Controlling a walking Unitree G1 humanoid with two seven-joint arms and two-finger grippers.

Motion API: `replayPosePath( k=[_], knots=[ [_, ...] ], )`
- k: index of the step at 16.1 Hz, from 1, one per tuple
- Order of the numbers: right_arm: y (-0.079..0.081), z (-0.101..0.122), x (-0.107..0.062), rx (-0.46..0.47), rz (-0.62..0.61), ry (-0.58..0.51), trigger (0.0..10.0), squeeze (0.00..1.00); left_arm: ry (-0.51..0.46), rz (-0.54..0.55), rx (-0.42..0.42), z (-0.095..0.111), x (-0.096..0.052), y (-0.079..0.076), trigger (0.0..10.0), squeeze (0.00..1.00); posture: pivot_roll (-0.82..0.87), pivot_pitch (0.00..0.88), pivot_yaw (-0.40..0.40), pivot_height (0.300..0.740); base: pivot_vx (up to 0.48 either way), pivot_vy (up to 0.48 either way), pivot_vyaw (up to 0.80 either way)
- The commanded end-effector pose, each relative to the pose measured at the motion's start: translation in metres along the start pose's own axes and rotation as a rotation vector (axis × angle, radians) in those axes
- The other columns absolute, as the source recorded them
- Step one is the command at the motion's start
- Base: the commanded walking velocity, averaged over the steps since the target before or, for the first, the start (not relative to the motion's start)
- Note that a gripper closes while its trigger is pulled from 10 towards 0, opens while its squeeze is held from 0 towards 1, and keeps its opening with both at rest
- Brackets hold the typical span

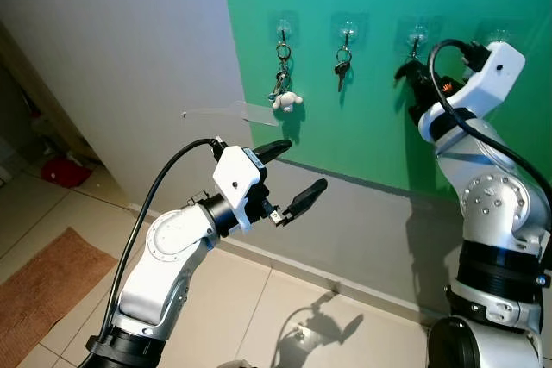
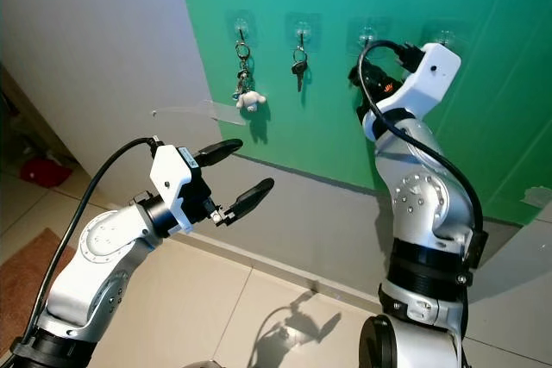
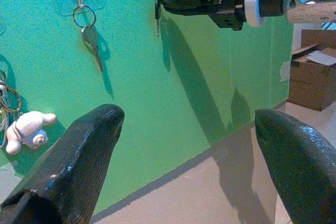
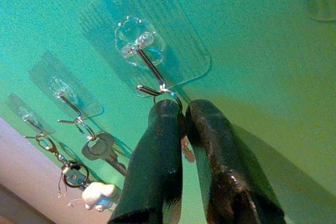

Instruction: Hang keys on a hook

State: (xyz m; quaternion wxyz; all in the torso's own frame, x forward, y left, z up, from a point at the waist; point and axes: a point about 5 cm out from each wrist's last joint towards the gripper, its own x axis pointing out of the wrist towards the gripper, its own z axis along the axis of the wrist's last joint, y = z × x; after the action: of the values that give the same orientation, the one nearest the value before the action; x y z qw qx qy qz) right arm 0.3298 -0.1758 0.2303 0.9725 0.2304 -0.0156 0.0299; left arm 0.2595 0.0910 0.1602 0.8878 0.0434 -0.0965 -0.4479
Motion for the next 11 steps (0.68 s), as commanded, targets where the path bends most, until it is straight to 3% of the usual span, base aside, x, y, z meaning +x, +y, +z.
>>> replayPosePath(
  k=[1,7,8,11],
  knots=[
    [-0.002,-0.015,-0.001,-0.002,-0.017,0.072,10.0,1.00,-0.012,0.016,0.010,0.003,0.000,0.005,10.0,0.00,-0.01,0.000,0.077,0.740,0.000,0.000,0.00],
    [-0.007,-0.033,-0.019,-0.063,-0.044,0.140,10.0,1.00,-0.019,0.025,-0.001,0.000,0.002,0.003,10.0,0.00,-0.03,0.000,0.072,0.740,0.000,0.000,0.00],
    [-0.006,-0.038,-0.024,-0.069,-0.030,0.152,10.0,0.00,-0.015,0.031,-0.002,-0.001,0.003,0.004,10.0,0.00,-0.03,0.000,0.077,0.740,0.000,0.000,0.00],
    [-0.001,-0.037,-0.025,-0.070,0.006,0.130,10.0,0.00,-0.008,0.037,0.001,-0.002,0.003,0.004,10.0,0.00,-0.04,0.000,0.084,0.740,0.000,0.000,0.00]
  ],
)
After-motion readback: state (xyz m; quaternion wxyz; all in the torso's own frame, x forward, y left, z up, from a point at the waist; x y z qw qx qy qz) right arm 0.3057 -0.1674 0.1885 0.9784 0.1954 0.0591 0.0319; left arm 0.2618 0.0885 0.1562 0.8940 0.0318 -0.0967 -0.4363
